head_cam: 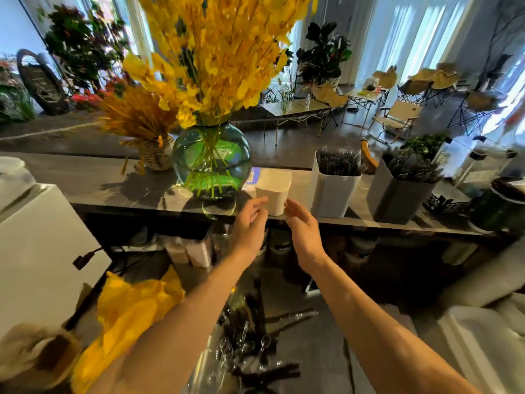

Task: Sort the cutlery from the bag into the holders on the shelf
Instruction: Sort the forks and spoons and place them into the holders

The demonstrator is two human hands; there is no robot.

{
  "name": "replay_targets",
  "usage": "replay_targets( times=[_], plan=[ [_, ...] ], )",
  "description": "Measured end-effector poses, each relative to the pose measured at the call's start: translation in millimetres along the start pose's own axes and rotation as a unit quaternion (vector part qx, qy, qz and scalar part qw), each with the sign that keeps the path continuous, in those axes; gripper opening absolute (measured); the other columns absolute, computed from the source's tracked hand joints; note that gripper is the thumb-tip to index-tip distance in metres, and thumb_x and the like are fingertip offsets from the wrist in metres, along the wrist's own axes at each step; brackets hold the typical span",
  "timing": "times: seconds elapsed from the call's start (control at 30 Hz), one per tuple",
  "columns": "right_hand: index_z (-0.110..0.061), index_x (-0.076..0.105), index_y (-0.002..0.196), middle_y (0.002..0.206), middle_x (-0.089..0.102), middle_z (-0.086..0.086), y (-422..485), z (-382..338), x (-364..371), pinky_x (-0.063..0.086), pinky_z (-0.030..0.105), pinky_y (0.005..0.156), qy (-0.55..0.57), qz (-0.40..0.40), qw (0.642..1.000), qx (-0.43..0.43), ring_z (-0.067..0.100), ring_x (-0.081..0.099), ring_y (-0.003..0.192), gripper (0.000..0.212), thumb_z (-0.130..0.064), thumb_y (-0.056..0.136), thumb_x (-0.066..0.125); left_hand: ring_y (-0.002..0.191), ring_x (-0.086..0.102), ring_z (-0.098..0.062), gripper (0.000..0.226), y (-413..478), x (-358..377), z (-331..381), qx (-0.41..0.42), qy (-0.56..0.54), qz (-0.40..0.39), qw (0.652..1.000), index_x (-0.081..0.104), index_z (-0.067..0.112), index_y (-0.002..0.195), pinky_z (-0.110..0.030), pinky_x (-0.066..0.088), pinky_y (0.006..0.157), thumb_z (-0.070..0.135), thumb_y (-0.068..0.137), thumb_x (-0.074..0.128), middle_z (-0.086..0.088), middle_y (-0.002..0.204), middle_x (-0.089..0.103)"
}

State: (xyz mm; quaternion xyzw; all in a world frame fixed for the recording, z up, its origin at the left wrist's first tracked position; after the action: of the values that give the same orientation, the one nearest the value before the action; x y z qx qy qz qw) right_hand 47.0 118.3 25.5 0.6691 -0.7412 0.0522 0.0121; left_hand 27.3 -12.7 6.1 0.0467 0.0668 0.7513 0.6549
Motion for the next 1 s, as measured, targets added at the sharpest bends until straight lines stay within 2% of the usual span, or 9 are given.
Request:
replay_targets(
  times=[0.1,0.27,0.47,0.57,0.63,0.7,0.83,0.93,1.0],
  plan=[
    [-0.010,0.052,0.146,0.143,0.057,0.003,-29,23,6,0.038,0.031,0.116,-0.016,-0.003,1.000,0.015,0.015,0.052,0.134,0.057,0.011,0.095,0.038,0.119,0.057,-0.002,0.032,-39,-13,-22,-0.022,0.006,-0.018,1.000,0.062,0.009,0.130,-0.009,0.043,0.098,0.002,0.100,0.051,0.001,0.129,0.064],
    [-0.010,0.057,0.140,0.137,0.062,0.003,-75,93,13,0.043,0.031,0.113,-0.023,-0.016,0.996,0.080,0.015,0.057,0.129,0.050,0.011,0.097,0.041,0.111,0.060,0.007,0.031,-116,-43,-75,-0.106,-0.012,0.012,0.994,0.065,0.011,0.127,-0.011,0.046,0.096,0.003,0.100,0.052,0.006,0.124,0.067],
    [-0.007,0.061,0.133,0.124,0.067,-0.001,-134,170,23,0.049,0.024,0.104,-0.020,-0.023,0.983,0.179,0.018,0.060,0.125,0.044,0.011,0.097,0.044,0.118,0.062,-0.008,0.019,-195,-79,-136,-0.215,-0.039,0.054,0.974,0.073,0.019,0.110,-0.018,0.048,0.097,0.011,0.100,0.059,0.005,0.124,0.067],
    [-0.008,0.062,0.134,0.130,0.067,0.003,-153,198,31,0.044,0.034,0.114,-0.036,-0.028,0.976,0.213,0.018,0.060,0.126,0.044,0.010,0.097,0.046,0.118,0.061,-0.008,0.023,-221,-99,-153,-0.242,-0.040,0.061,0.968,0.070,0.011,0.118,-0.013,0.048,0.092,0.011,0.101,0.055,0.008,0.123,0.067],
    [-0.007,0.062,0.133,0.131,0.067,0.004,-163,212,34,0.043,0.036,0.114,-0.045,-0.028,0.971,0.231,0.019,0.061,0.125,0.043,0.010,0.097,0.047,0.118,0.062,-0.009,0.022,-232,-107,-162,-0.276,-0.042,0.073,0.958,0.068,0.014,0.120,-0.021,0.049,0.096,0.016,0.101,0.058,0.007,0.123,0.068],
    [-0.006,0.062,0.131,0.126,0.068,0.003,-176,227,40,0.047,0.031,0.109,-0.055,-0.031,0.965,0.254,0.017,0.063,0.120,0.041,0.011,0.098,0.047,0.117,0.063,-0.014,0.021,-250,-121,-177,-0.300,-0.037,0.083,0.950,0.066,0.015,0.121,-0.031,0.050,0.101,0.018,0.101,0.058,0.001,0.123,0.069],
    [-0.010,0.065,0.113,0.105,0.069,0.002,-198,254,53,0.054,0.016,0.077,-0.070,-0.038,0.957,0.281,0.012,0.066,0.095,0.033,0.012,0.099,0.046,0.115,0.064,-0.023,0.017,-278,-146,-206,-0.310,-0.008,0.093,0.946,0.064,0.016,0.116,-0.036,0.050,0.099,0.020,0.103,0.054,-0.005,0.120,0.070],
    [-0.013,0.063,0.116,0.101,0.069,-0.003,-210,277,59,0.052,0.016,0.079,-0.129,-0.052,0.945,0.296,0.016,0.067,0.095,0.034,0.012,0.096,0.050,0.110,0.063,-0.024,0.015,-281,-155,-217,-0.369,-0.023,0.119,0.921,0.062,0.016,0.109,-0.037,0.046,0.095,0.006,0.103,0.053,-0.009,0.117,0.068],
    [-0.002,0.058,0.128,0.105,0.068,0.003,-216,290,64,0.052,0.015,0.078,-0.163,-0.075,0.937,0.299,0.015,0.064,0.093,0.037,0.014,0.095,0.051,0.108,0.061,-0.024,0.015,-280,-160,-226,-0.393,-0.023,0.124,0.911,0.062,0.014,0.107,-0.040,0.046,0.098,0.004,0.103,0.052,-0.011,0.116,0.065]
  ],
)
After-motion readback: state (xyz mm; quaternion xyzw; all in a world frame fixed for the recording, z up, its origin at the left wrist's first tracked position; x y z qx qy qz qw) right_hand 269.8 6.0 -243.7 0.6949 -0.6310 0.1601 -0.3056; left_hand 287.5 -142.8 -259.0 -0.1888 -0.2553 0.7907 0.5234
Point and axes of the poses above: each hand's wrist, its own y-axis towards the middle knuckle, its own x-axis out of the palm, z = x × y, the point moved 1 cm from there along y, towards the middle knuckle
